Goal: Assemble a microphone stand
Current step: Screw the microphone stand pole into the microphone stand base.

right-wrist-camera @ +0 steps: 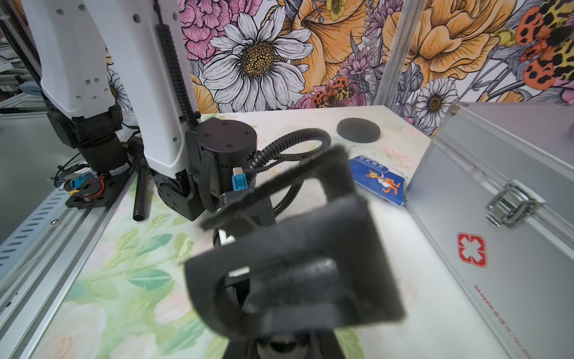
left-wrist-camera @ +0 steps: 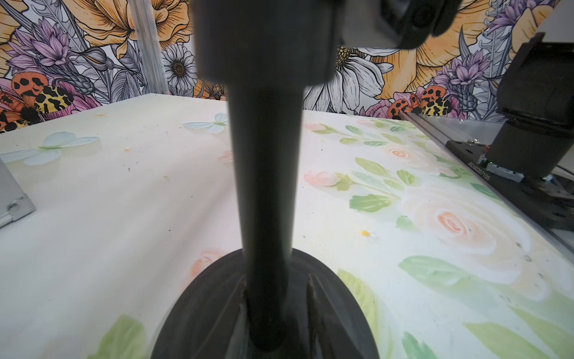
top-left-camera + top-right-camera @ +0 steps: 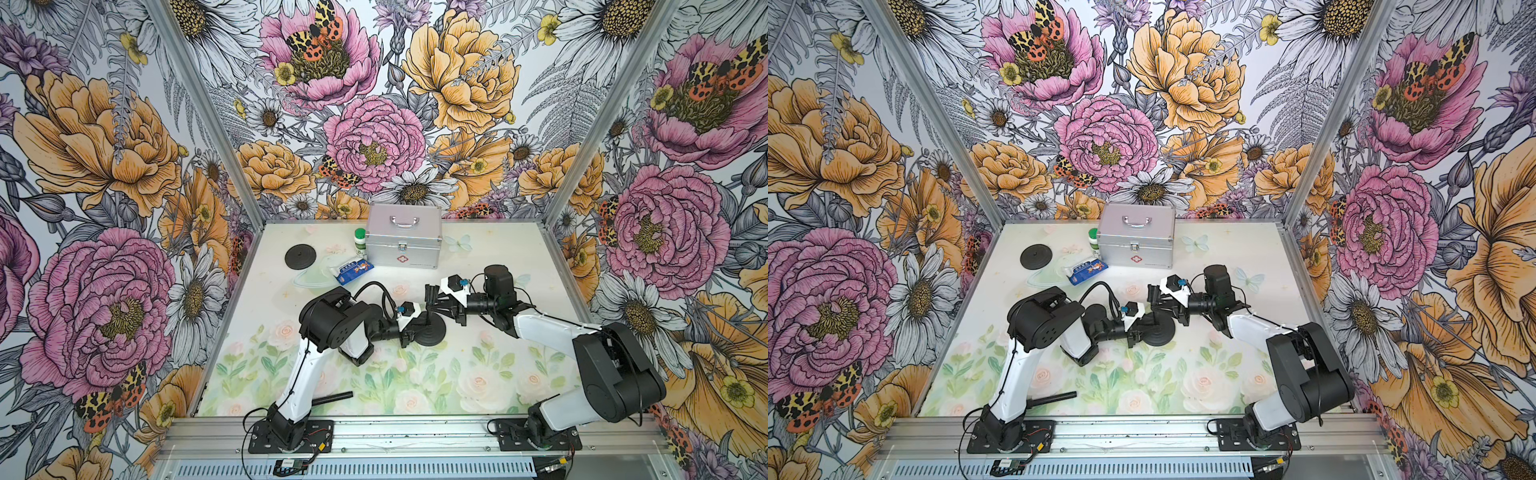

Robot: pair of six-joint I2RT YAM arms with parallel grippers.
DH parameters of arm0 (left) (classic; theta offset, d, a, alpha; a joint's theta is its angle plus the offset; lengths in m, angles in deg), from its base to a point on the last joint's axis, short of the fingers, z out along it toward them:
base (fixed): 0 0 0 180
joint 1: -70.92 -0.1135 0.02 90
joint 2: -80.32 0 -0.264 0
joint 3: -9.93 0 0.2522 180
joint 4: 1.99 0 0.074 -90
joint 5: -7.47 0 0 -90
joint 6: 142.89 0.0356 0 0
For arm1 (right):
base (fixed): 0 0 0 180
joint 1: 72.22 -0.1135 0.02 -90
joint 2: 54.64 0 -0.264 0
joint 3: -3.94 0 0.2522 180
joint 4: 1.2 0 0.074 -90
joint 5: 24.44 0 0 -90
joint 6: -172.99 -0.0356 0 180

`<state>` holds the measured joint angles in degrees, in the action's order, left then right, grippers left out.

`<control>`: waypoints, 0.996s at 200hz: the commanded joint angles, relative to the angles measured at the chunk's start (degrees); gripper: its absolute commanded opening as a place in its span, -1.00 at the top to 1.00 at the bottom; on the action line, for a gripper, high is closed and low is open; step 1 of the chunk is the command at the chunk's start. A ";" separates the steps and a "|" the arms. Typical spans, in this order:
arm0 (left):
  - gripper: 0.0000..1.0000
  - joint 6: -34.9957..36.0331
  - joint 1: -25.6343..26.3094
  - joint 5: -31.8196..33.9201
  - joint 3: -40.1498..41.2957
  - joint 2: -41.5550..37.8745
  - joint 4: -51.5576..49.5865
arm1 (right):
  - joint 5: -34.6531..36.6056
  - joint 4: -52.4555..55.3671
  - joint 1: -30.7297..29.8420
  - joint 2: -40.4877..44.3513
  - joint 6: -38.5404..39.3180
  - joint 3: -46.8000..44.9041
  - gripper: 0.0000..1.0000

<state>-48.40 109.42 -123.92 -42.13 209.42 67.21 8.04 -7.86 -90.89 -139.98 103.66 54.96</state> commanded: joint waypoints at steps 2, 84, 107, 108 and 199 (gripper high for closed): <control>0.38 0.44 0.70 -0.45 0.95 1.89 -2.07 | 17.99 -12.70 -1.40 1.17 -10.37 -6.91 0.98; 0.38 -0.05 0.60 -0.10 0.69 1.91 -2.03 | 79.17 -25.76 -24.55 3.44 -32.61 -17.92 1.00; 0.38 0.30 0.73 -0.01 0.84 1.78 -2.05 | 55.28 -25.44 -22.31 4.32 -18.93 -16.52 0.36; 0.38 0.32 0.71 -0.01 0.85 1.78 -2.03 | 53.81 -25.14 -22.12 4.45 -18.39 -16.47 0.33; 0.38 1.53 0.79 -1.34 1.39 1.48 -2.09 | -0.99 22.42 -4.59 1.39 16.95 5.18 0.06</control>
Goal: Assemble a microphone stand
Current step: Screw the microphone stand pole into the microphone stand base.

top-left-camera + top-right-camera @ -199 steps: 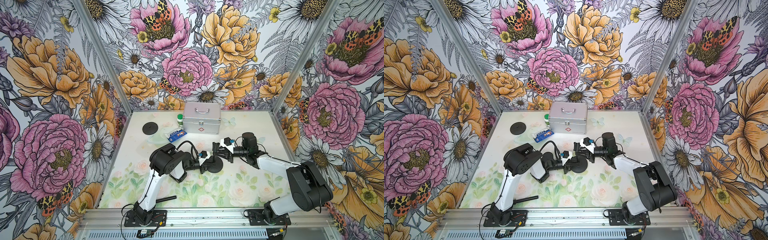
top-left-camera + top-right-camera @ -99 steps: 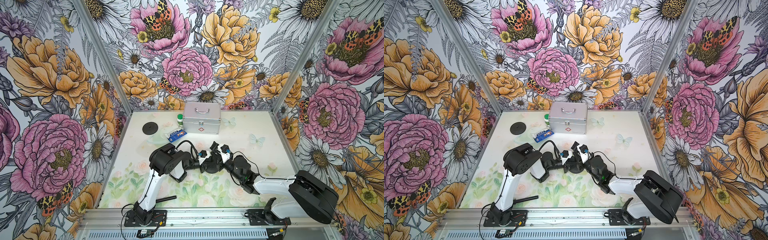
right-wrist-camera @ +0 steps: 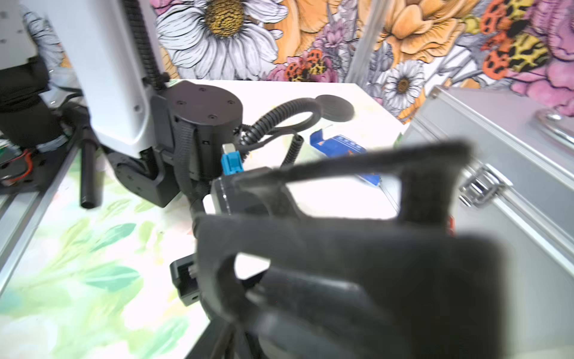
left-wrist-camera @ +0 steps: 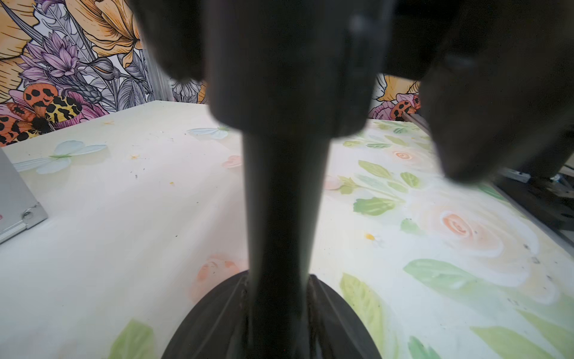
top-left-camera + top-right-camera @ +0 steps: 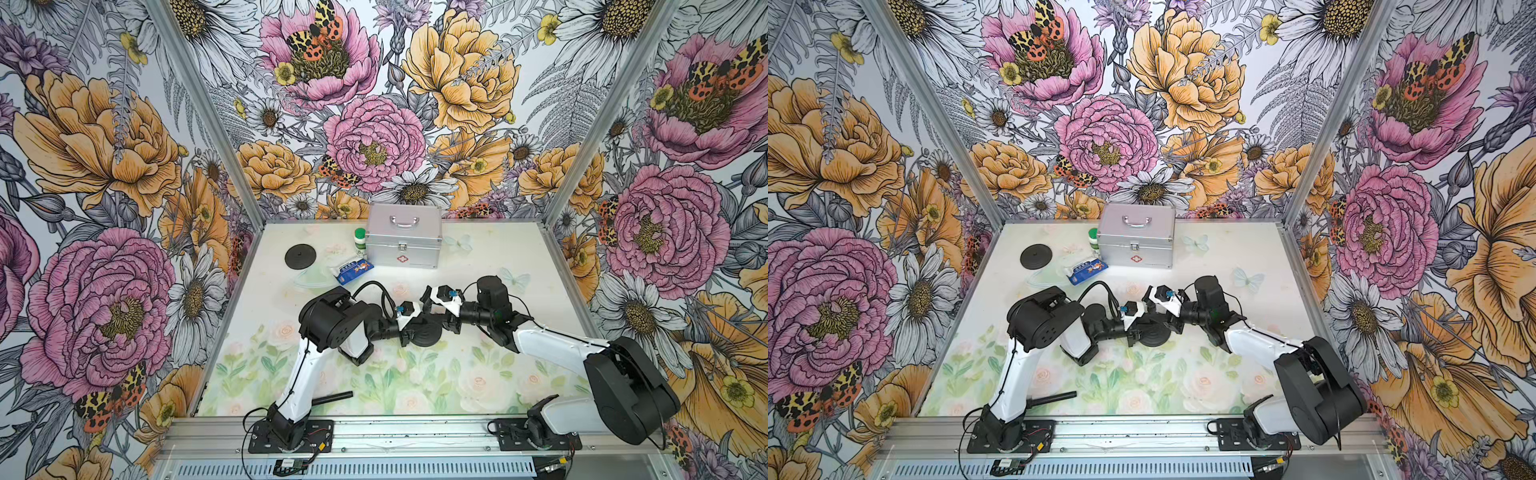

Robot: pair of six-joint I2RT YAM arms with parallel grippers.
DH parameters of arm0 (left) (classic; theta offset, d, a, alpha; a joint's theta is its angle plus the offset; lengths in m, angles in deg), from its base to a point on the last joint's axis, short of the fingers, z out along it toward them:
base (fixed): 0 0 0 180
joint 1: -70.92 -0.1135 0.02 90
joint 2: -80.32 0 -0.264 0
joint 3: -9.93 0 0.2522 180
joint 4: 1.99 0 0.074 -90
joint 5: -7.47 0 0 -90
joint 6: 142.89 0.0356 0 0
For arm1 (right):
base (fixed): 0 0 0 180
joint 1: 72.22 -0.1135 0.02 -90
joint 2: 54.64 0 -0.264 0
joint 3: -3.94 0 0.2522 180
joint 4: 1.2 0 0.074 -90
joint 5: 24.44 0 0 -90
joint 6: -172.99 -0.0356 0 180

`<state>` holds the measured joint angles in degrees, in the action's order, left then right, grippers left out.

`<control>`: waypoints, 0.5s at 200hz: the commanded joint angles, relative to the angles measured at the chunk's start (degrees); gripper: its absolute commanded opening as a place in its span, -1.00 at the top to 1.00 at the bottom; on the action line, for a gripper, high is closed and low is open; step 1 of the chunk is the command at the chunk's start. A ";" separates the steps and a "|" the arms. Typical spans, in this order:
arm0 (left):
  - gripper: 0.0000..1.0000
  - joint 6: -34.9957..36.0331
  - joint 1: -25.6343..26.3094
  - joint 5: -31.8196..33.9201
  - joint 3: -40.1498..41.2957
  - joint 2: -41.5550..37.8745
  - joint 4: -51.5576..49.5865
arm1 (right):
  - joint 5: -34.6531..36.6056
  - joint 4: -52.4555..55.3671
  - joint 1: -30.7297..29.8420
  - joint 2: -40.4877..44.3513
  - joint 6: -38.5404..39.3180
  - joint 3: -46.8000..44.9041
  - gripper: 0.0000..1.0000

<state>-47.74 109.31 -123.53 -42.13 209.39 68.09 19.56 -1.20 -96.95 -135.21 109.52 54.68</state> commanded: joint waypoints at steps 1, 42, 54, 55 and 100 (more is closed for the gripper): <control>0.38 0.89 0.90 -1.77 1.39 1.52 -2.92 | -12.65 15.85 1.54 -3.54 11.09 5.65 0.06; 0.38 0.93 0.94 -1.76 1.30 1.64 -2.97 | -15.01 16.89 3.36 -8.54 11.44 9.76 0.08; 0.38 1.05 0.92 -1.67 1.31 1.75 -2.89 | -16.05 17.60 3.63 -9.55 11.52 10.84 0.18; 0.38 1.03 0.91 -1.70 1.30 1.77 -2.93 | -16.14 17.66 3.59 -9.62 11.48 10.93 0.19; 0.38 0.80 0.89 -1.73 1.17 2.09 -2.92 | -15.65 18.77 4.34 -9.56 8.74 11.54 0.75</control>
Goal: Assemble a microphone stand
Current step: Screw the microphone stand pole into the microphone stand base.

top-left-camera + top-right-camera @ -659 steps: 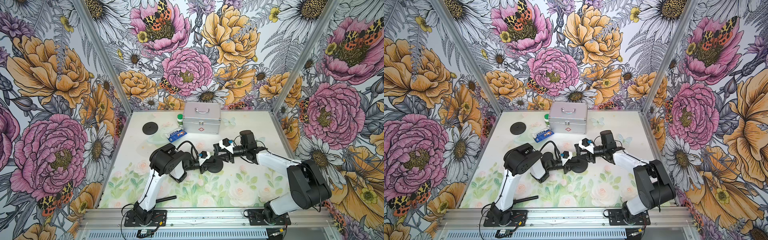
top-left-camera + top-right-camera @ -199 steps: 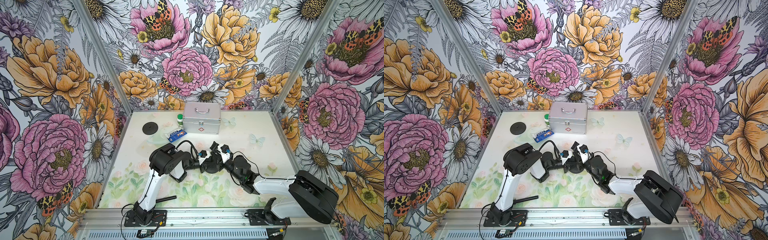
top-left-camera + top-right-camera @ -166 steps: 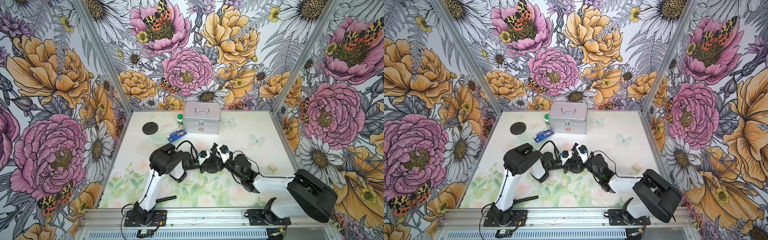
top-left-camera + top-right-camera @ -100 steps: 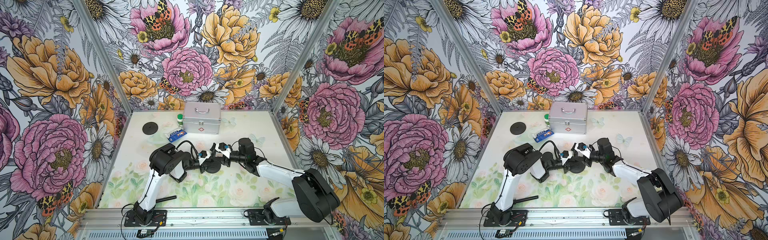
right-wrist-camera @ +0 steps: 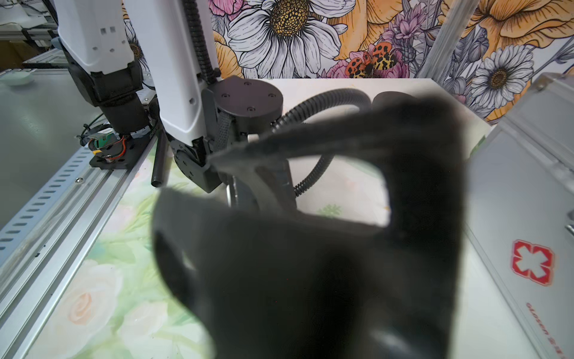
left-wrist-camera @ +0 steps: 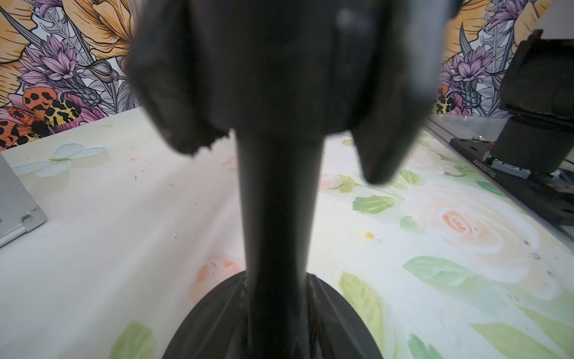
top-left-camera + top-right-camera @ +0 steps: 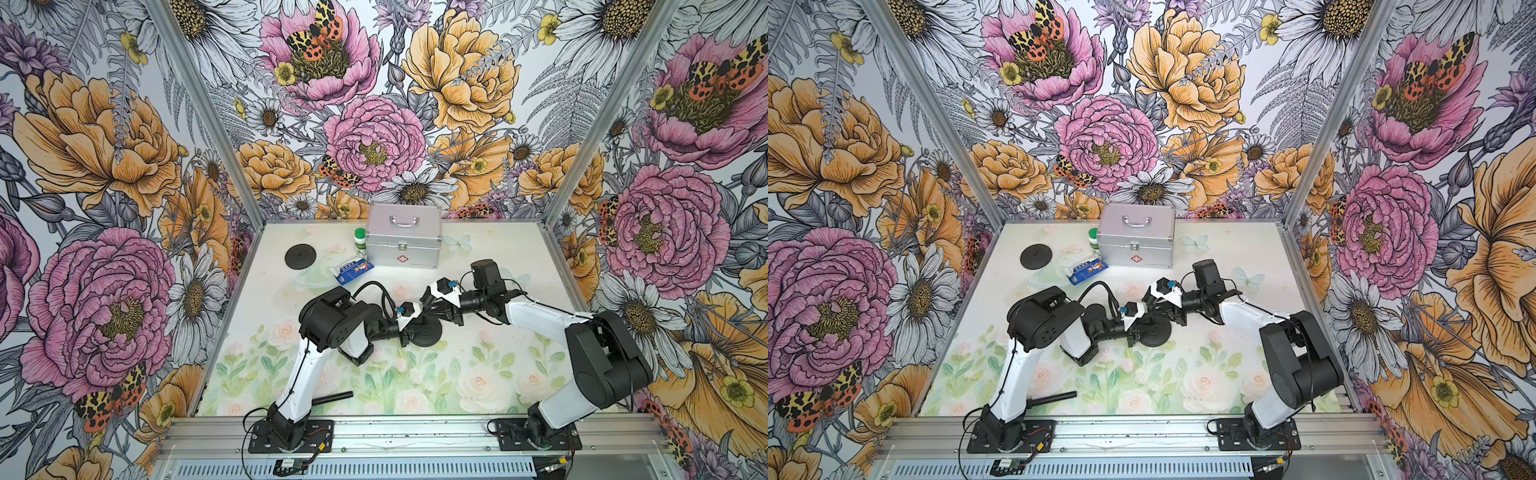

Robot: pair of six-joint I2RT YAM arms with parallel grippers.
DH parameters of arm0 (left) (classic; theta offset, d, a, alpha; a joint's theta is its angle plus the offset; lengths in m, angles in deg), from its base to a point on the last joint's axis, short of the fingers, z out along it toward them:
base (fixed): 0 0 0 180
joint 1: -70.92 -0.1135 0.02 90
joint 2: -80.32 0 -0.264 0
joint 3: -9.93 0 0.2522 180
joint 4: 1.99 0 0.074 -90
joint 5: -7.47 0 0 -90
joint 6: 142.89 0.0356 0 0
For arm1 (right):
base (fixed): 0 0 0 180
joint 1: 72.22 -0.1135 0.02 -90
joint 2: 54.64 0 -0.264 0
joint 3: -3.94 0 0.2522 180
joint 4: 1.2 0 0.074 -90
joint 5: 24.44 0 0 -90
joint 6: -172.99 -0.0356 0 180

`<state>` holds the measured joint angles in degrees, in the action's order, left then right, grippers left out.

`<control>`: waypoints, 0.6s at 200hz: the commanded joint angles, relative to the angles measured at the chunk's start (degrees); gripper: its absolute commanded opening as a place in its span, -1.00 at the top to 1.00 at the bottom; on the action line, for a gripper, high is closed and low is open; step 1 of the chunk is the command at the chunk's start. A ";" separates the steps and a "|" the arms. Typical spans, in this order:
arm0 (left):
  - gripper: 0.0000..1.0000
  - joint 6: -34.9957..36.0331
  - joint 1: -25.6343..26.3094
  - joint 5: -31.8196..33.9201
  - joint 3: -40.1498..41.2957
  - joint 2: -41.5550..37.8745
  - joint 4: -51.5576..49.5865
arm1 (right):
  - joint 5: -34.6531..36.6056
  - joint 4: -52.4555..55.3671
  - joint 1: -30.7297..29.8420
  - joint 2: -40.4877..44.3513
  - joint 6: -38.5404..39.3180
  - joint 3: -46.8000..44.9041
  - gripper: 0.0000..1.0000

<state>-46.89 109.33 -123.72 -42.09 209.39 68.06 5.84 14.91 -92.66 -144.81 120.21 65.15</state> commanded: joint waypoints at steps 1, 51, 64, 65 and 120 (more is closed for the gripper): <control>0.38 -0.04 0.87 -1.48 1.11 2.12 -2.93 | -1.73 2.66 0.05 0.06 -2.18 1.08 0.76; 0.38 -0.64 0.70 -1.36 0.65 2.56 -2.93 | 21.56 -14.35 -2.86 5.49 -23.15 -9.20 1.00; 0.38 -0.67 0.50 -1.27 0.56 2.51 -2.93 | 35.54 -25.46 -5.35 8.26 -33.03 -15.77 1.00; 0.38 -0.65 0.51 -1.27 0.56 2.50 -2.94 | 37.08 -26.47 -5.59 8.48 -33.67 -16.27 1.00; 0.38 -0.56 0.60 -1.08 0.73 2.49 -2.95 | 80.44 -37.07 -23.24 12.58 -44.42 -26.73 1.00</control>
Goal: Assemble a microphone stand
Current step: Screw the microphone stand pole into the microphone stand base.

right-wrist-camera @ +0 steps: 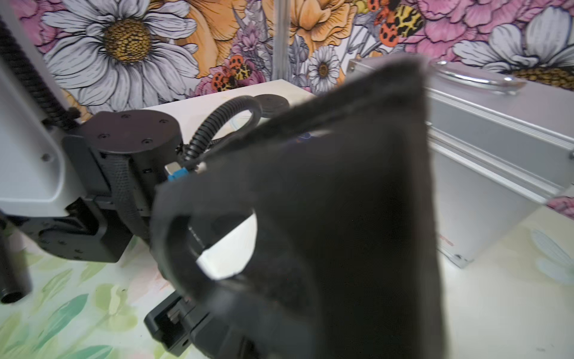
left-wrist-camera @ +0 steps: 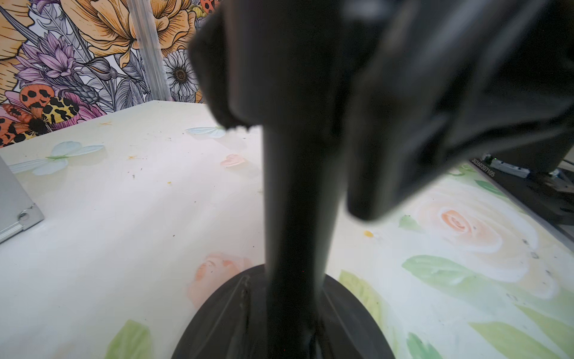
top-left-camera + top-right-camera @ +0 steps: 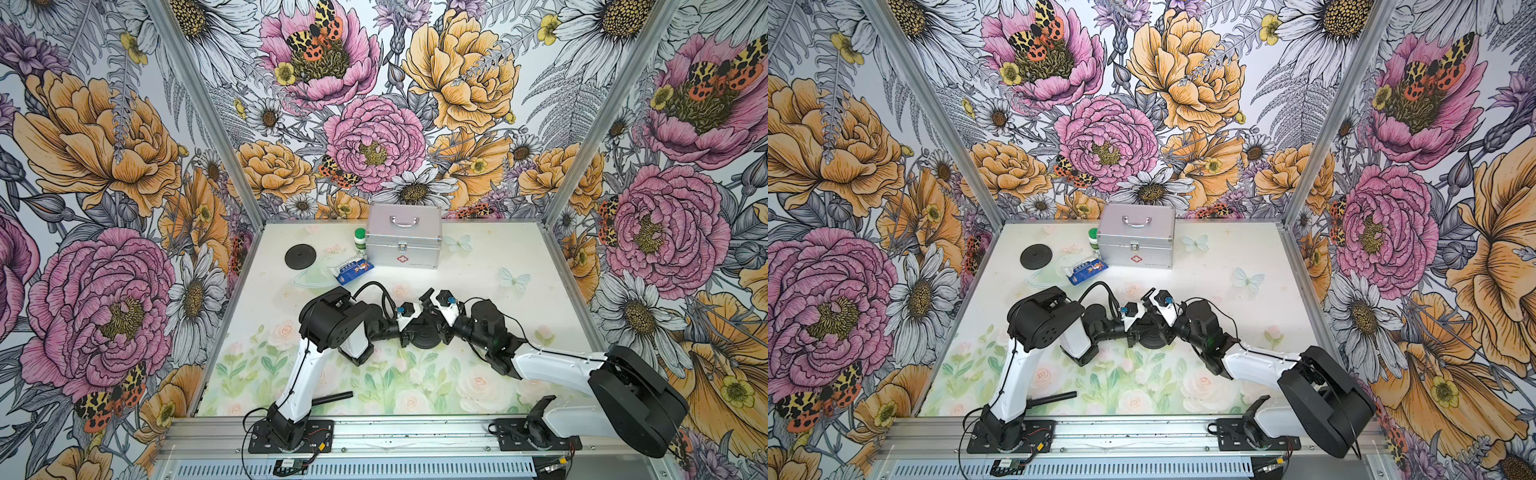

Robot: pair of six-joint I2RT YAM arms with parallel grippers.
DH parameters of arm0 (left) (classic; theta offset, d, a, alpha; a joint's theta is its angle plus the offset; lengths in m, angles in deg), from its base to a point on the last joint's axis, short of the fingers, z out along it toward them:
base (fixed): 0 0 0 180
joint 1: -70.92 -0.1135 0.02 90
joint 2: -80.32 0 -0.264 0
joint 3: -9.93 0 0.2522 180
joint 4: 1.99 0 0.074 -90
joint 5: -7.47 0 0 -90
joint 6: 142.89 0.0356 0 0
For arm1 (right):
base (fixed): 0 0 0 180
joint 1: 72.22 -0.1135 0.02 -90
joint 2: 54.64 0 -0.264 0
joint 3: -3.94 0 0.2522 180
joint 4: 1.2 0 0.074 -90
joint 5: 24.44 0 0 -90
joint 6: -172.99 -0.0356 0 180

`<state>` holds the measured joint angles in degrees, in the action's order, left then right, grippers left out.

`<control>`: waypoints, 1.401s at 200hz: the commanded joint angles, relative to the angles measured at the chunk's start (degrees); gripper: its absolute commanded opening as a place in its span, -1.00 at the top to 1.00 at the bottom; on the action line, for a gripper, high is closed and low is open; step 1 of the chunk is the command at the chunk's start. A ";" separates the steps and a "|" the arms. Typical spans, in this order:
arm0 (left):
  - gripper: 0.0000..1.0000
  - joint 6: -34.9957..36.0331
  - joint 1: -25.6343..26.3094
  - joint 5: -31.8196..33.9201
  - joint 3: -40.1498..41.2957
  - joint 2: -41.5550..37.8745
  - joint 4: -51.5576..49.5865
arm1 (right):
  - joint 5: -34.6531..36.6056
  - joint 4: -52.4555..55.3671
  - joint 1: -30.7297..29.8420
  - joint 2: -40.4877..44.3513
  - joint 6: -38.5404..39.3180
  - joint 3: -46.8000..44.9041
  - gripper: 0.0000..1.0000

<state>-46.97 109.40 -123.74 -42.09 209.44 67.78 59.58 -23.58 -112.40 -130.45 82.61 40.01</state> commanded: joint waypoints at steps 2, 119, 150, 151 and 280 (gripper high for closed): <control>0.38 -0.49 0.54 -1.06 0.73 2.45 -2.64 | 26.63 1.42 -3.61 -1.92 -6.87 -1.51 1.00; 0.38 0.16 0.94 -0.51 1.46 2.00 -2.68 | -27.26 11.67 10.51 2.04 20.03 2.25 0.25; 0.38 0.22 0.77 -0.53 1.40 1.87 -2.58 | -41.51 18.33 16.63 -0.76 24.78 7.14 0.24; 0.38 0.19 0.79 -0.49 1.42 1.85 -2.62 | -41.98 18.53 16.76 -0.93 24.93 7.40 0.24; 0.38 0.04 0.79 -0.65 1.16 2.44 -2.66 | -53.63 36.89 20.53 -13.87 29.79 24.83 1.00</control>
<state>-46.89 109.44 -123.77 -41.93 209.44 67.89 2.01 10.21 -91.37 -144.70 116.18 64.07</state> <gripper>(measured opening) 0.310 0.236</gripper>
